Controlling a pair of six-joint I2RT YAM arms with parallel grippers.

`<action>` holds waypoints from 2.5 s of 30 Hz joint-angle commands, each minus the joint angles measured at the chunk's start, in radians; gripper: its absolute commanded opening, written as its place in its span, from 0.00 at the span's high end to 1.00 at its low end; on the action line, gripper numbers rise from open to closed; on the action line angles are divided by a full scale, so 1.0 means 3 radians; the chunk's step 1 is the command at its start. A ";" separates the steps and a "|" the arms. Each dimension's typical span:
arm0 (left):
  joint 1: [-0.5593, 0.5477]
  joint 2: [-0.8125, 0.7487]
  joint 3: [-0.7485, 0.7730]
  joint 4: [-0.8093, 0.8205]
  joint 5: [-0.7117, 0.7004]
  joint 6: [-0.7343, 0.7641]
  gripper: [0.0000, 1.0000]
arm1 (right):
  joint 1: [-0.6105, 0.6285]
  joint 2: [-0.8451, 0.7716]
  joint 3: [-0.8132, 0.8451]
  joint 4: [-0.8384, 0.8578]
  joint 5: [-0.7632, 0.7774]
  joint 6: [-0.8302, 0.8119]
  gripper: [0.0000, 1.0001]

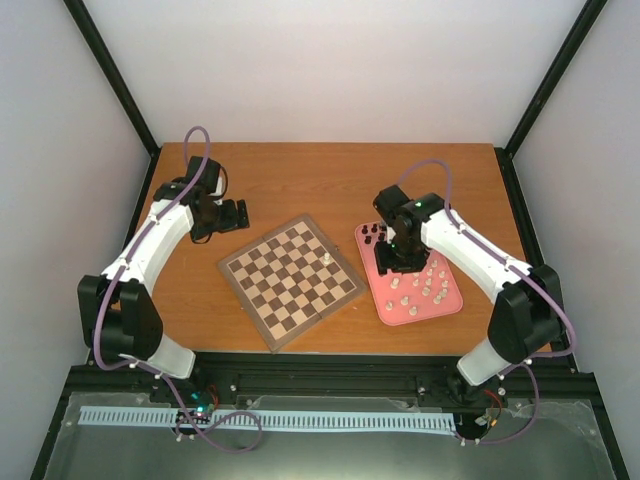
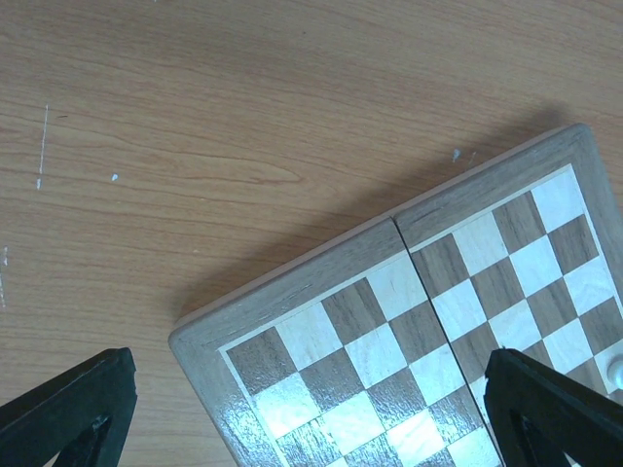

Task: Set up the chess pieces on the board
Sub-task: Pick up the chess piece from the storage box.

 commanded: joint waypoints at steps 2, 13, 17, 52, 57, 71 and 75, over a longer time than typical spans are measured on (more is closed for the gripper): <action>-0.0001 -0.0167 -0.0105 0.0085 0.0109 0.0099 0.00 | 0.0128 -0.0188 -0.0341 0.0149 -0.0156 0.0107 0.46; -0.0019 -0.0094 -0.0075 0.0111 0.0113 0.0115 0.00 | 0.0152 -0.0290 -0.0675 0.0199 0.0177 0.0314 0.49; -0.0024 -0.0118 -0.0098 0.0111 0.0116 0.0114 0.00 | 0.0093 -0.0225 -0.0713 0.0272 0.0184 0.0341 0.52; -0.0029 -0.0028 -0.0113 0.0112 0.0050 0.0129 0.00 | -0.0378 0.0152 -0.1064 0.0704 -0.0008 0.0138 0.56; -0.0029 -0.0010 -0.0120 0.0117 0.0047 0.0129 0.00 | -0.0383 0.0200 -0.1079 0.0713 -0.0001 0.0137 0.61; -0.0029 -0.0001 -0.0113 0.0112 0.0024 0.0130 0.00 | -0.0386 0.0255 -0.1074 0.0711 -0.0007 0.0117 0.73; -0.0029 0.0009 -0.0105 0.0112 0.0020 0.0131 0.00 | -0.0387 0.0251 -0.1074 0.0690 -0.0005 0.0124 0.78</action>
